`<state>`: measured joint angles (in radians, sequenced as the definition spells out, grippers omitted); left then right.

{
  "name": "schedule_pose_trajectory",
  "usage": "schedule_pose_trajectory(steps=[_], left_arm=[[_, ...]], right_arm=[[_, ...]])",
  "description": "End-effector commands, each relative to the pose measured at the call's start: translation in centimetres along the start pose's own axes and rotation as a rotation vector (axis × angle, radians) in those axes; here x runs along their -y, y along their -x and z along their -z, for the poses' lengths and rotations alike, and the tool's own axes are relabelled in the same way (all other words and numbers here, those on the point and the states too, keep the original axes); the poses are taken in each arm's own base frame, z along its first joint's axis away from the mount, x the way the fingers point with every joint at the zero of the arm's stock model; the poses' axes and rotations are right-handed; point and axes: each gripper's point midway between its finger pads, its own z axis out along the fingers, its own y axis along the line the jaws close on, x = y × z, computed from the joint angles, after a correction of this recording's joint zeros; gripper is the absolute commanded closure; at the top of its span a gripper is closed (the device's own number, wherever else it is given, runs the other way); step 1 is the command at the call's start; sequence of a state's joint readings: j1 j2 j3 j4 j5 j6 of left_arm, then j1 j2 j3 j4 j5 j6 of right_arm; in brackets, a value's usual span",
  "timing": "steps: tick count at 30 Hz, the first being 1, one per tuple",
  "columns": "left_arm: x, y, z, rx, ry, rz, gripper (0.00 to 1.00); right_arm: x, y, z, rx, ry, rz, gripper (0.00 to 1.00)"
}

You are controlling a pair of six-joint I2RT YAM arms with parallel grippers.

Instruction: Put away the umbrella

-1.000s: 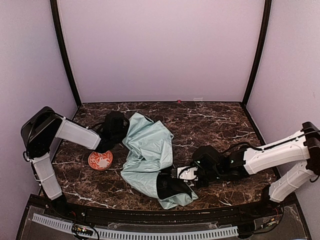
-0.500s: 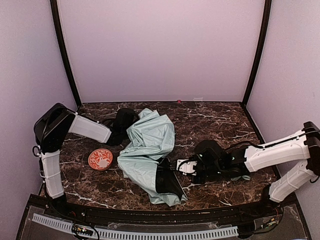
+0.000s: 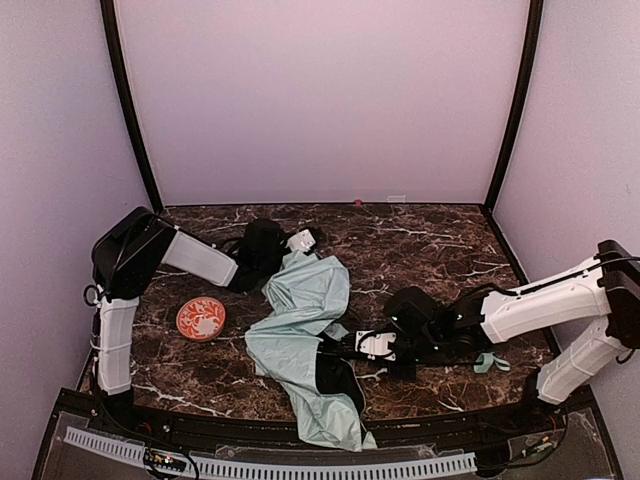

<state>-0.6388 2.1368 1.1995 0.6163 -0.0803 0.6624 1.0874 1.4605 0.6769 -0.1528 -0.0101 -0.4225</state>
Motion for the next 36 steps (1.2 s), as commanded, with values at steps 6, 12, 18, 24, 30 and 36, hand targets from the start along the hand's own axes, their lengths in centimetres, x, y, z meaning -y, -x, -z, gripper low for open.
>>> schedule_pose_trajectory(steps=[6,12,18,24,30,36], left_arm=[[-12.7,-4.3,0.7,-0.216,0.376,0.089,0.16],[-16.8,-3.4,2.7,-0.220,0.482,0.123,0.01],[-20.4,-0.2,7.0,-0.161,0.540,0.264,0.01],[-5.3,9.6,14.6,0.133,0.052,0.097,0.10],[9.4,12.6,24.1,0.280,-0.539,0.106,0.25],[18.0,9.3,28.5,0.199,-0.741,-0.050,0.18]], right_arm=[[-0.1,-2.2,-0.8,-0.103,0.106,-0.144,1.00],[0.4,-3.6,-1.8,-0.170,0.154,-0.228,1.00],[1.2,-4.2,-2.2,-0.203,0.150,-0.273,1.00],[2.8,-3.1,-2.0,-0.156,0.111,-0.296,0.89],[4.9,-0.2,0.0,-0.069,0.049,-0.294,0.49],[6.2,4.3,5.4,0.131,0.046,-0.264,0.33]])
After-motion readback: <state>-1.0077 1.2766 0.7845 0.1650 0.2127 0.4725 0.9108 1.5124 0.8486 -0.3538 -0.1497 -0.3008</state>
